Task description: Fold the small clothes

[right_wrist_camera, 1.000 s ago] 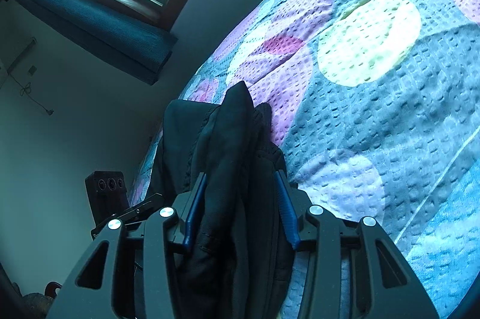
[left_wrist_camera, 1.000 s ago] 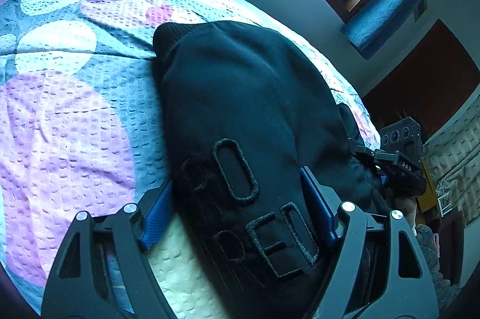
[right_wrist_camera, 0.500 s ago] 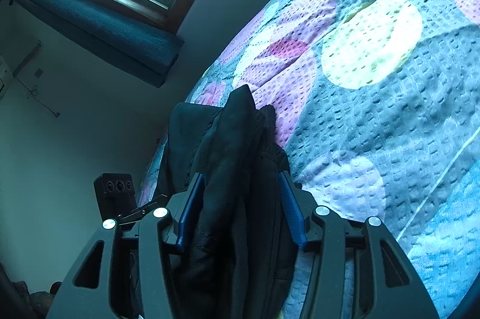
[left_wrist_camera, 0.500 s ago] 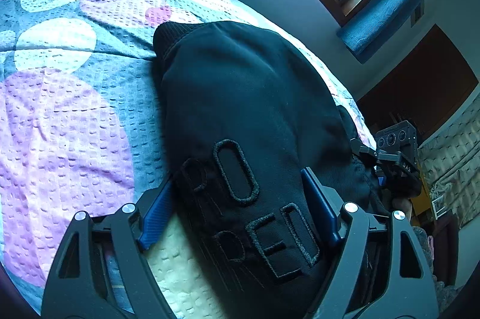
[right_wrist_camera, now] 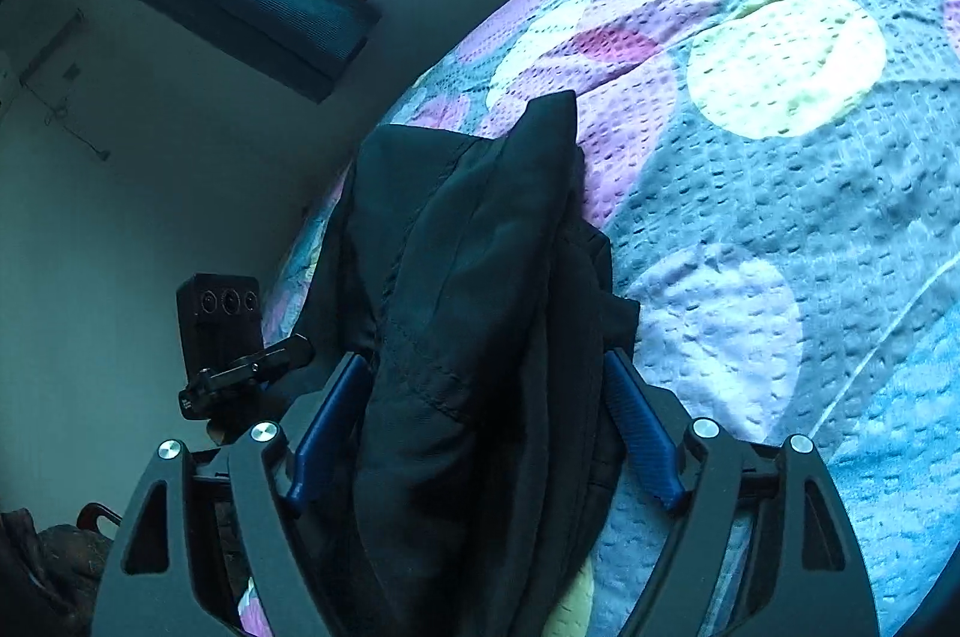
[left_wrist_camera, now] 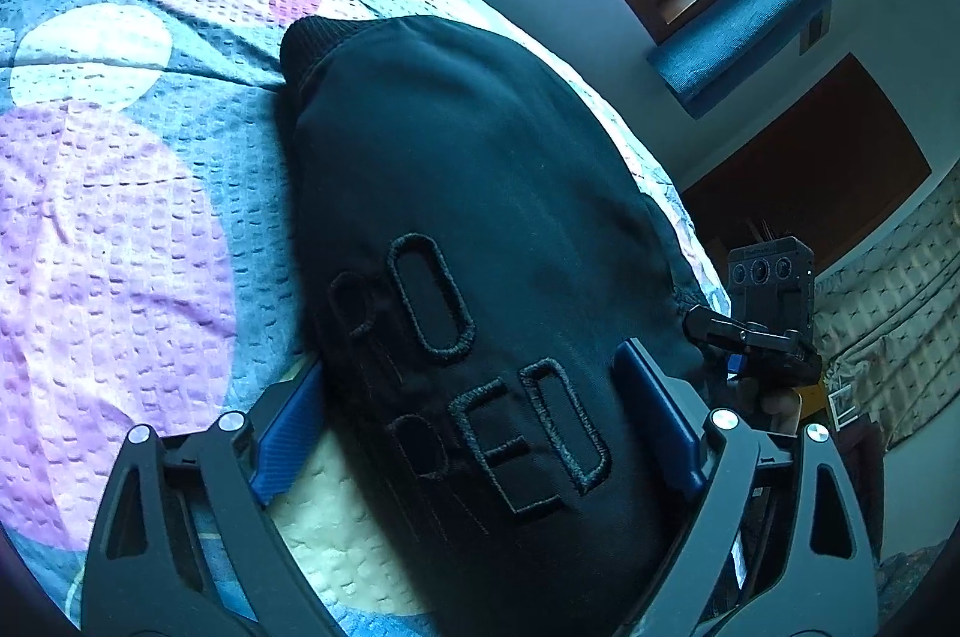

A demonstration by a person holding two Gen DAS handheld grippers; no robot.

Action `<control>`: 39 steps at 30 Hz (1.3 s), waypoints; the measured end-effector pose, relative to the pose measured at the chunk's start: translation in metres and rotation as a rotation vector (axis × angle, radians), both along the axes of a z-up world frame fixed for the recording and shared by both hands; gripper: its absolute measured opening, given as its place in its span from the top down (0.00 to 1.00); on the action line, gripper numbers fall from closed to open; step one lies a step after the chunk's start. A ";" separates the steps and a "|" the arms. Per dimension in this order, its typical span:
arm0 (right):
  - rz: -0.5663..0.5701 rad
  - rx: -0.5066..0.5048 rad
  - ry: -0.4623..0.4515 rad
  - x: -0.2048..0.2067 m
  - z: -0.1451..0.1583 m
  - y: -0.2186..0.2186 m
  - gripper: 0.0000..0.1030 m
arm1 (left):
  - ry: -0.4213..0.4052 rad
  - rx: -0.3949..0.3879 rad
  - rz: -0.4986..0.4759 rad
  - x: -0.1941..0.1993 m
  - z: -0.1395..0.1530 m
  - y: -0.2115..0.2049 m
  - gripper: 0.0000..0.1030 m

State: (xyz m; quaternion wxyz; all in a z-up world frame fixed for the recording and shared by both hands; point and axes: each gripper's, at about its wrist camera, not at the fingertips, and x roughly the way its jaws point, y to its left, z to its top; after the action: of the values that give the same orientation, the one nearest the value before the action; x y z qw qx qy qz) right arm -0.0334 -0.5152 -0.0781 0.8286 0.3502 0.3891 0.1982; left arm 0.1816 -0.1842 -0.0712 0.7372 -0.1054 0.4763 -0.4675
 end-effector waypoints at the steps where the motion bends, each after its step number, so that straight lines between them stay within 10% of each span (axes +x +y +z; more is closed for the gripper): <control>1: -0.011 -0.002 0.001 0.001 0.000 0.000 0.26 | -0.009 0.008 0.008 -0.001 0.000 -0.002 0.14; 7: -0.055 -0.026 -0.017 0.003 0.003 0.013 0.45 | -0.073 0.047 0.064 -0.008 0.009 -0.011 0.32; 28: -0.016 0.162 -0.101 0.074 0.033 0.071 0.59 | -0.166 0.108 0.218 0.026 0.056 0.044 0.59; 39: -0.056 0.111 -0.014 0.093 0.015 0.066 0.49 | 0.050 -0.071 0.174 0.045 0.031 0.068 0.20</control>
State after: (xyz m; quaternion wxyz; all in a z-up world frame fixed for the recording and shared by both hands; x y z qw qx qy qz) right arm 0.0593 -0.4493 -0.0633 0.8160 0.4049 0.3617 0.1984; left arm 0.2271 -0.1159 -0.0398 0.7589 -0.1840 0.4666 -0.4153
